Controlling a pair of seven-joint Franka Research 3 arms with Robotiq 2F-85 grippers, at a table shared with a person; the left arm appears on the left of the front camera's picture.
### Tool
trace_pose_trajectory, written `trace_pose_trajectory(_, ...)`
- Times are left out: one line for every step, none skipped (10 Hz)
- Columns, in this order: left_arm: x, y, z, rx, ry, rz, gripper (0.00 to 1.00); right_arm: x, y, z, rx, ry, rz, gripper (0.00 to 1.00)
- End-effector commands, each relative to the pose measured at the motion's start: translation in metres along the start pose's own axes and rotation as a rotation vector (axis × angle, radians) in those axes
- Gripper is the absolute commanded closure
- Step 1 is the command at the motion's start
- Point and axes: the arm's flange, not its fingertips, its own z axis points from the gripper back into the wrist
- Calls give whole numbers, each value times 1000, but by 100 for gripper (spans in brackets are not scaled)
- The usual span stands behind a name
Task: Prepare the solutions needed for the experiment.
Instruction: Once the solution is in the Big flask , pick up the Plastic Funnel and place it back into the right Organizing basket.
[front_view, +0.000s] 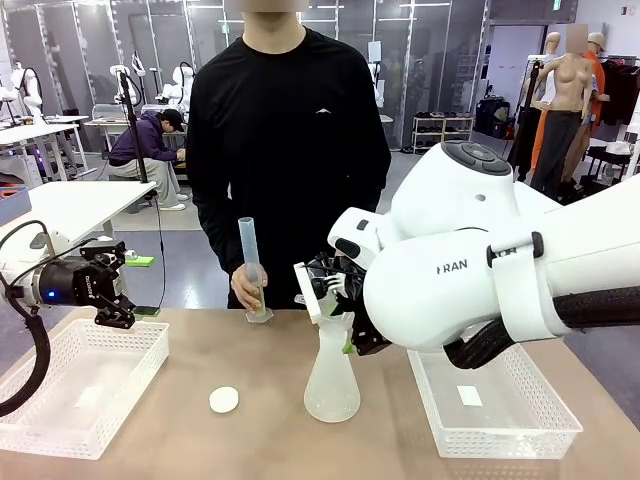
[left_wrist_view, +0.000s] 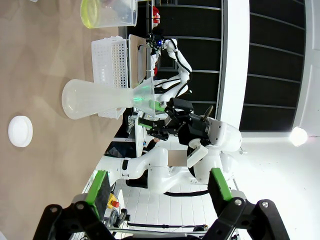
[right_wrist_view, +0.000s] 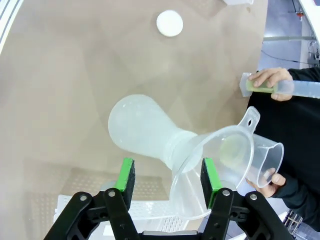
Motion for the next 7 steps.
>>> trace_pose_trajectory(0,-2,0,-4,-2,-1,0,-8,-1,1,-7,-35,8,33)
trace_pose_trajectory(0,-2,0,-4,-2,-1,0,-8,-1,1,-7,-35,8,33)
trace_pose_trajectory(0,-2,0,-4,-2,-1,0,-8,-1,1,-7,-35,8,33)
trace_pose_trajectory(0,-2,0,-4,-2,-1,0,-8,-1,1,-7,-35,8,33)
trace_pose_trajectory(0,-2,0,-4,-2,-1,0,-8,-1,1,-7,-35,8,33)
trace_pose_trajectory(0,-2,0,-4,-2,-1,0,-8,-1,1,-7,-35,8,33)
trace_pose_trajectory(0,-2,0,-4,-2,-1,0,-4,-2,1,-4,-7,-10,38)
